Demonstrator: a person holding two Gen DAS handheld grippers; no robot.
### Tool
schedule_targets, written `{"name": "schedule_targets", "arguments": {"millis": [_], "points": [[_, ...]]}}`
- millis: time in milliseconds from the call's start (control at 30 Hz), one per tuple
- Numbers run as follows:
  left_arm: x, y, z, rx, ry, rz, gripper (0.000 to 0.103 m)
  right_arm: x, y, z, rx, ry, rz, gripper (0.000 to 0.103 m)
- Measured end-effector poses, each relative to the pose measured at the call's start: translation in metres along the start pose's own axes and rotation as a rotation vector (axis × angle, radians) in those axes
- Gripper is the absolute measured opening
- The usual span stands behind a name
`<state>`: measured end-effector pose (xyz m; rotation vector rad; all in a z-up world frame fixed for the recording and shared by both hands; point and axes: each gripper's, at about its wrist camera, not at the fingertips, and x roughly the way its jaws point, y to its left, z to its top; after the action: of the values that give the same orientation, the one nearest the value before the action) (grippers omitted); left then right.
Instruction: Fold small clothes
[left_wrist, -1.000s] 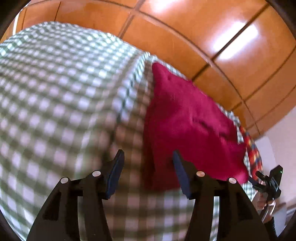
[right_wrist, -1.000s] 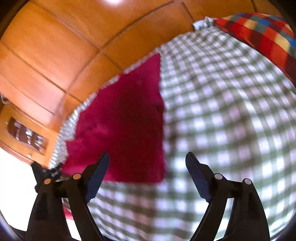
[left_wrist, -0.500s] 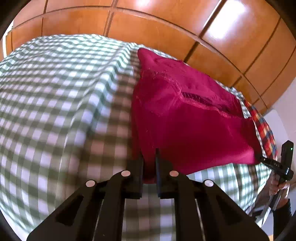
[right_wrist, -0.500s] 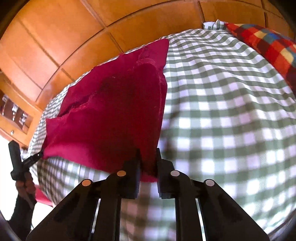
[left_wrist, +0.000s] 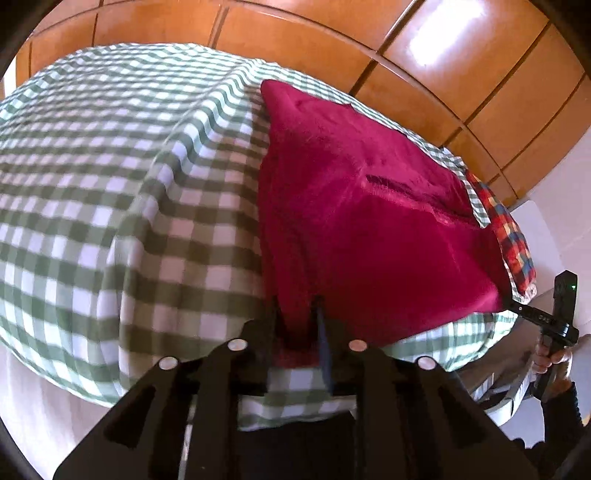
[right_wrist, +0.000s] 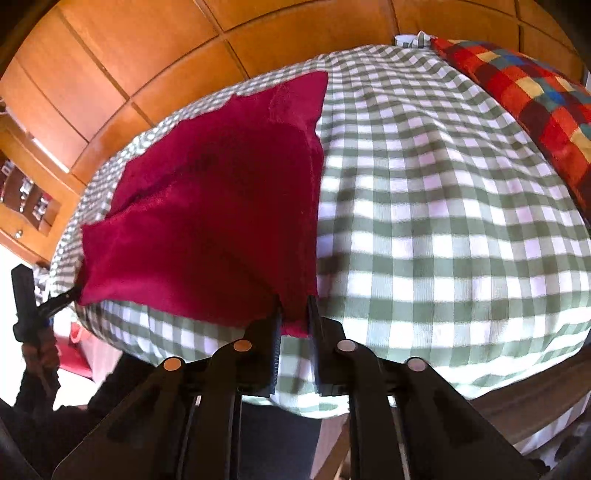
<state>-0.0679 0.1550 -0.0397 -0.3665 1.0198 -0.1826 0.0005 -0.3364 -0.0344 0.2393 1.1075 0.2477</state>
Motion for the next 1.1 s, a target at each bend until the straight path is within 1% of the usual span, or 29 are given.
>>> {"name": "schedule_targets", "arguments": {"millis": [33, 67, 100, 133, 200, 267, 333, 433, 467, 500, 533, 567, 600, 633, 667, 700, 733, 767, 800, 967, 1033, 1100], "points": [[-0.001, 0.001, 0.005, 0.003, -0.017, 0.026, 0.032, -0.002, 0.0, 0.003, 0.009, -0.016, -0.008, 0.06], [-0.002, 0.001, 0.01, 0.004, -0.037, 0.048, 0.039, -0.003, 0.001, 0.006, 0.017, -0.038, -0.018, 0.067], [-0.002, 0.002, 0.017, 0.002, -0.056, 0.055, 0.044, -0.004, 0.003, 0.011, 0.014, -0.062, -0.023, 0.068], [-0.001, 0.003, 0.021, -0.001, -0.067, 0.057, 0.045, -0.004, 0.004, 0.015, 0.007, -0.071, -0.024, 0.068], [0.001, 0.007, 0.032, -0.012, -0.099, 0.075, 0.052, 0.0, 0.009, 0.025, -0.016, -0.095, -0.043, 0.068], [0.003, 0.009, 0.039, -0.017, -0.127, 0.098, 0.063, 0.007, 0.014, 0.036, -0.037, -0.111, -0.062, 0.068], [0.009, 0.01, 0.049, -0.017, -0.151, 0.117, 0.069, 0.017, 0.018, 0.053, -0.055, -0.136, -0.09, 0.068], [0.019, 0.01, 0.063, -0.01, -0.152, 0.106, 0.069, 0.031, 0.019, 0.071, -0.062, -0.142, -0.089, 0.068], [0.022, 0.01, 0.066, -0.011, -0.146, 0.096, 0.069, 0.038, 0.019, 0.077, -0.063, -0.133, -0.087, 0.068], [0.026, 0.009, 0.069, -0.014, -0.141, 0.086, 0.067, 0.045, 0.02, 0.083, -0.066, -0.123, -0.091, 0.062], [0.031, 0.008, 0.073, -0.011, -0.133, 0.068, 0.067, 0.051, 0.021, 0.087, -0.07, -0.111, -0.09, 0.054], [0.034, 0.007, 0.075, -0.004, -0.123, 0.053, 0.064, 0.058, 0.022, 0.09, -0.074, -0.093, -0.092, 0.048], [0.038, 0.005, 0.076, 0.002, -0.114, 0.042, 0.053, 0.061, 0.024, 0.091, -0.079, -0.085, -0.101, 0.033], [0.043, 0.004, 0.077, 0.004, -0.095, 0.034, 0.046, 0.063, 0.025, 0.091, -0.087, -0.079, -0.114, 0.026], [0.047, 0.005, 0.078, 0.004, -0.076, 0.021, 0.033, 0.062, 0.027, 0.089, -0.098, -0.08, -0.123, 0.022], [0.049, 0.004, 0.078, 0.007, -0.066, 0.015, 0.029, 0.06, 0.029, 0.086, -0.109, -0.083, -0.135, 0.015], [0.048, 0.003, 0.076, 0.014, -0.076, 0.025, 0.025, 0.057, 0.031, 0.083, -0.119, -0.09, -0.147, 0.011], [0.044, 0.001, 0.074, 0.027, -0.093, 0.033, 0.016, 0.052, 0.032, 0.08, -0.126, -0.1, -0.157, 0.01], [0.04, -0.001, 0.072, 0.036, -0.107, 0.031, 0.011, 0.045, 0.033, 0.076, -0.131, -0.113, -0.17, 0.009], [0.008, -0.015, 0.064, 0.087, -0.209, 0.008, 0.009, 0.008, 0.043, 0.069, -0.142, -0.203, -0.158, 0.007], [-0.005, -0.021, 0.064, 0.114, -0.243, 0.001, 0.008, -0.004, 0.051, 0.073, -0.153, -0.235, -0.155, 0.007], [-0.015, -0.024, 0.069, 0.118, -0.275, -0.011, 0.008, -0.013, 0.056, 0.082, -0.158, -0.268, -0.151, 0.007]]}}
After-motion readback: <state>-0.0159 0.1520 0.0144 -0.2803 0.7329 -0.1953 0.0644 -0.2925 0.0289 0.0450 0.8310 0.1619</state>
